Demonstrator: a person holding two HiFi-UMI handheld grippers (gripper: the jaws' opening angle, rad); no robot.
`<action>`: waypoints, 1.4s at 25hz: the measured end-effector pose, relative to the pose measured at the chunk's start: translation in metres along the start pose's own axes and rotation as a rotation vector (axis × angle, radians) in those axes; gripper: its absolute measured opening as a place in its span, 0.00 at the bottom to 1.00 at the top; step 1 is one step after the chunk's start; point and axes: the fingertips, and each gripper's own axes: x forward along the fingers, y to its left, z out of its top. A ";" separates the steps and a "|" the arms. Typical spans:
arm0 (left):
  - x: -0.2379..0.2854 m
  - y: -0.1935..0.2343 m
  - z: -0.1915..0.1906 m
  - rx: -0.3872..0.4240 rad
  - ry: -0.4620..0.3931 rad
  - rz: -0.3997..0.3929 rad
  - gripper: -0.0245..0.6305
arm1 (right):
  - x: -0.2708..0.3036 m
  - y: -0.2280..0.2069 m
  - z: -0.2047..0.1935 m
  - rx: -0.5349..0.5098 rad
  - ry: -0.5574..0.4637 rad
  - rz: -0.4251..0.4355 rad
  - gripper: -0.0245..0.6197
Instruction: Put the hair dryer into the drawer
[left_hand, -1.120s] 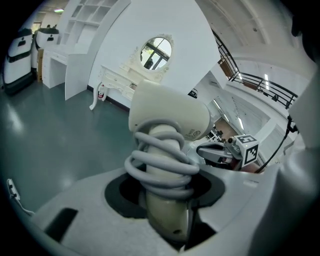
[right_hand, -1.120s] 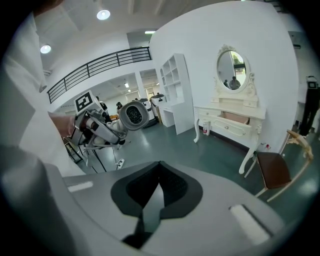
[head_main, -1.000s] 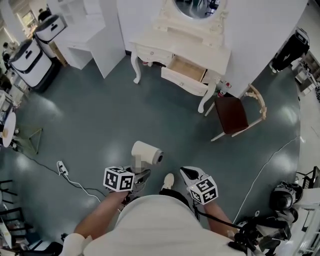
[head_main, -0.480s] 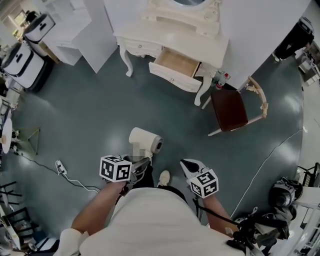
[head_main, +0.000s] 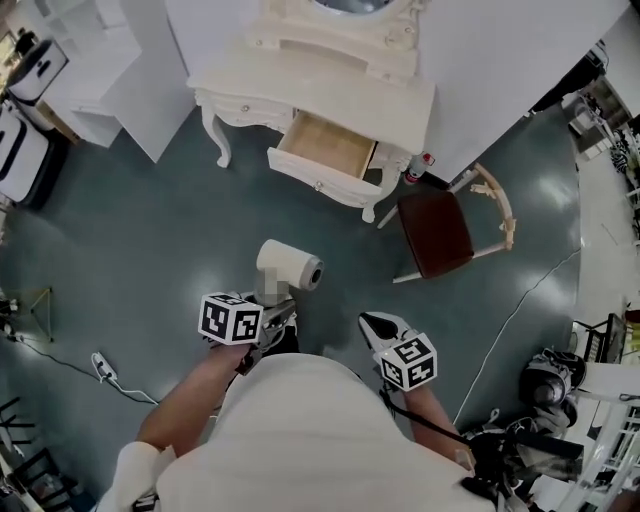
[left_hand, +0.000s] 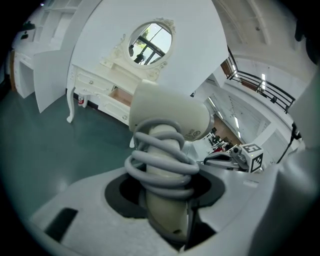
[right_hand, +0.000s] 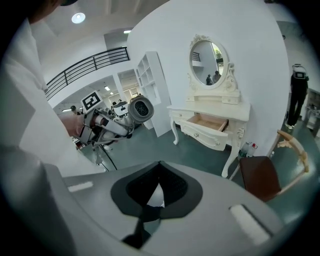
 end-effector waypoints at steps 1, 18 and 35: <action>0.004 0.006 0.015 0.012 0.004 -0.006 0.34 | 0.007 -0.007 0.012 -0.005 0.003 -0.008 0.04; 0.079 0.126 0.172 0.006 0.079 0.001 0.34 | 0.116 -0.090 0.149 -0.039 0.034 -0.026 0.04; 0.247 0.200 0.321 -0.065 0.204 0.273 0.34 | 0.161 -0.297 0.256 -0.146 0.071 0.139 0.04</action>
